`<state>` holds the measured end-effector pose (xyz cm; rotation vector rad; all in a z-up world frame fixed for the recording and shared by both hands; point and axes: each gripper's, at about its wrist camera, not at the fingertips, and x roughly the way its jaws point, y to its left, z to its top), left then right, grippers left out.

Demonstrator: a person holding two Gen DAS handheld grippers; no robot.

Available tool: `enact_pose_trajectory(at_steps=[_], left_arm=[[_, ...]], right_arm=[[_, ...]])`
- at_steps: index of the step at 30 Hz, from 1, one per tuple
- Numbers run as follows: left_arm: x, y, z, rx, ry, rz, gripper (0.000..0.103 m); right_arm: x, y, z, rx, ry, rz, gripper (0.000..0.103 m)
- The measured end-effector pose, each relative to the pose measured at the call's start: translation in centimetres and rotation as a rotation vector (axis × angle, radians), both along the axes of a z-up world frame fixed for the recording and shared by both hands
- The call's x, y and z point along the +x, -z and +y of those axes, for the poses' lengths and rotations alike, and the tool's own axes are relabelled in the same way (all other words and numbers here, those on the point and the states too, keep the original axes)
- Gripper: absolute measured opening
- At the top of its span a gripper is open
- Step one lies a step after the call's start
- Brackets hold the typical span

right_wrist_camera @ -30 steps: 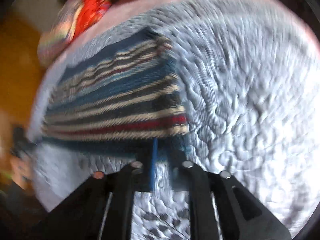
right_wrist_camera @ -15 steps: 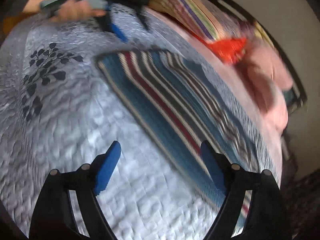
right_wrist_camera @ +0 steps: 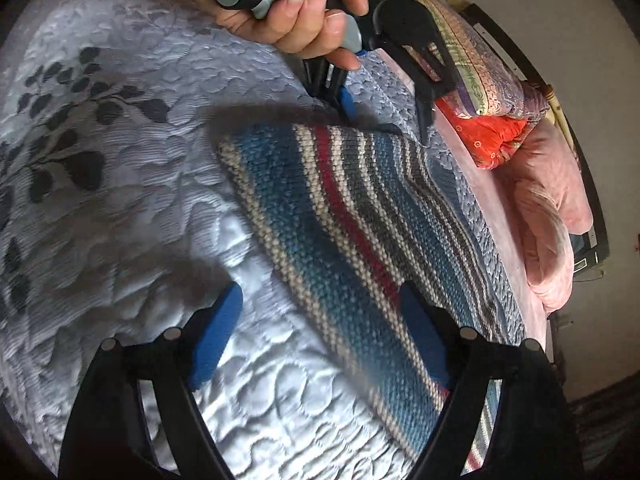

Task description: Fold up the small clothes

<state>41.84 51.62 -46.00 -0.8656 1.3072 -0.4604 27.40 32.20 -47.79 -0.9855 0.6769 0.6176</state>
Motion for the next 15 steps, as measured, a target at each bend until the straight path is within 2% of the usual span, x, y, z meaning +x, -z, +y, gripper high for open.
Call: enact_pose_trajectory(at_steps=[4, 11, 14, 15], left_arm=[[1.6, 0.3, -1.9, -0.002, 0.062, -0.015, 0.070], [3.6, 0.8, -2.9, -0.034, 0.097, -0.012, 0.069], [4.4, 1.3, -2.7, -0.043, 0.087, 0.005, 0.057], [4.6, 1.5, -2.6, -0.045, 0.082, 0.014, 0.049]], right_arm=[[0.6, 0.6, 1.0, 0.001, -0.005, -0.021, 0.079], [0.6, 1.0, 3.0, 0.005, -0.020, -0.082, 0.079], [0.6, 1.0, 3.8, 0.022, -0.010, -0.093, 0.078], [0.6, 1.0, 4.2, 0.026, -0.007, -0.096, 0.076]])
